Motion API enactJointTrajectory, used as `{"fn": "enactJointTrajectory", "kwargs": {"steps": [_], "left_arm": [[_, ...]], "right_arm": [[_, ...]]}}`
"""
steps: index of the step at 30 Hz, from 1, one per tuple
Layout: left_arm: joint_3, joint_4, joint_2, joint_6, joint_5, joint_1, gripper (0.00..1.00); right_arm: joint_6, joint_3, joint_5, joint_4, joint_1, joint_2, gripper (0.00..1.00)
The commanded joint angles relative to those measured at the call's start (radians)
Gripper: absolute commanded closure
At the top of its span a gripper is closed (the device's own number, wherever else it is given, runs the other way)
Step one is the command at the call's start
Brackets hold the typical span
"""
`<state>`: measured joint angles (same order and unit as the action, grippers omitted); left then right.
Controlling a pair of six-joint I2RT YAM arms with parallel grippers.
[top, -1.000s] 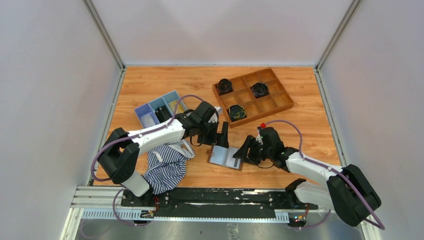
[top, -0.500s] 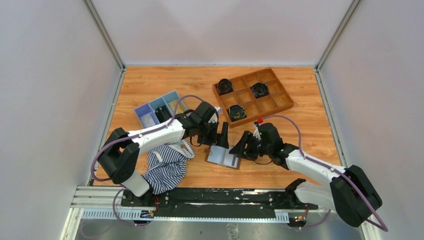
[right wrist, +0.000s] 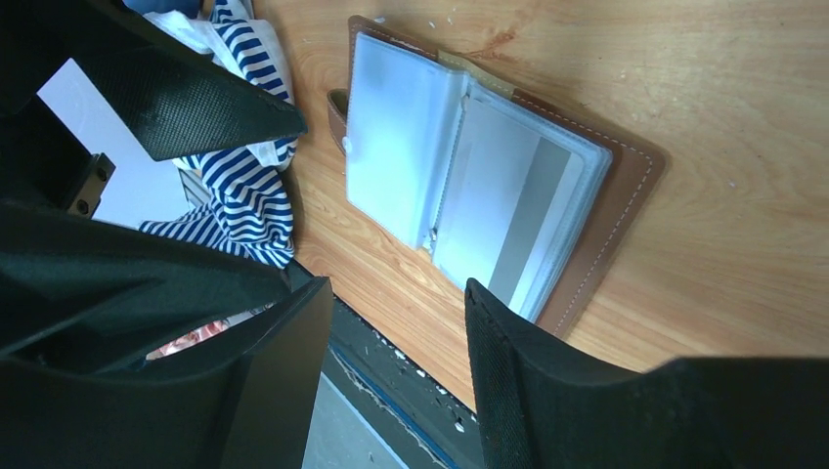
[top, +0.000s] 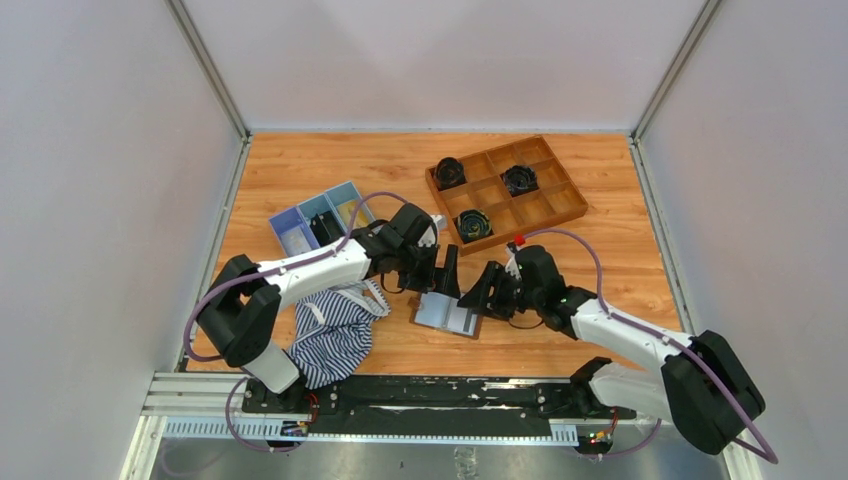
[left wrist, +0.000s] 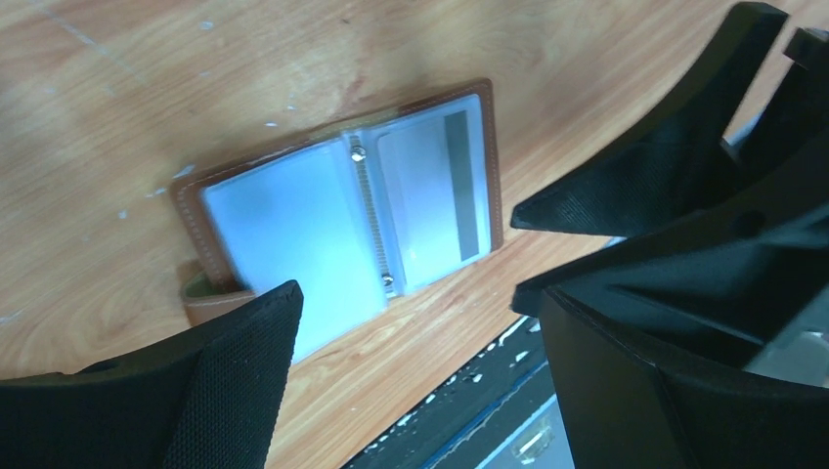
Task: Take the credit cards out of the card holder
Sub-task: Remove the credit card from the card holder.
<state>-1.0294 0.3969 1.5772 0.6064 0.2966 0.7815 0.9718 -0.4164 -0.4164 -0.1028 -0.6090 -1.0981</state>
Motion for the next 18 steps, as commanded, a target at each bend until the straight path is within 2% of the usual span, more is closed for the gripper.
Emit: {"fn": "enactJointTrajectory", "kwargs": {"steps": [1, 10, 18], "left_arm": [[0.027, -0.071, 0.048, 0.024, 0.127, 0.007, 0.06], [0.059, -0.068, 0.100, 0.036, 0.053, 0.000, 0.06], [0.100, -0.107, 0.132, 0.050, 0.054, -0.008, 0.06]], "right_arm": [[-0.007, 0.031, 0.030, 0.009, -0.017, -0.022, 0.44], [-0.010, 0.043, 0.023, -0.017, -0.018, -0.057, 0.44], [-0.005, 0.051, 0.017, -0.040, -0.017, -0.074, 0.44]]}}
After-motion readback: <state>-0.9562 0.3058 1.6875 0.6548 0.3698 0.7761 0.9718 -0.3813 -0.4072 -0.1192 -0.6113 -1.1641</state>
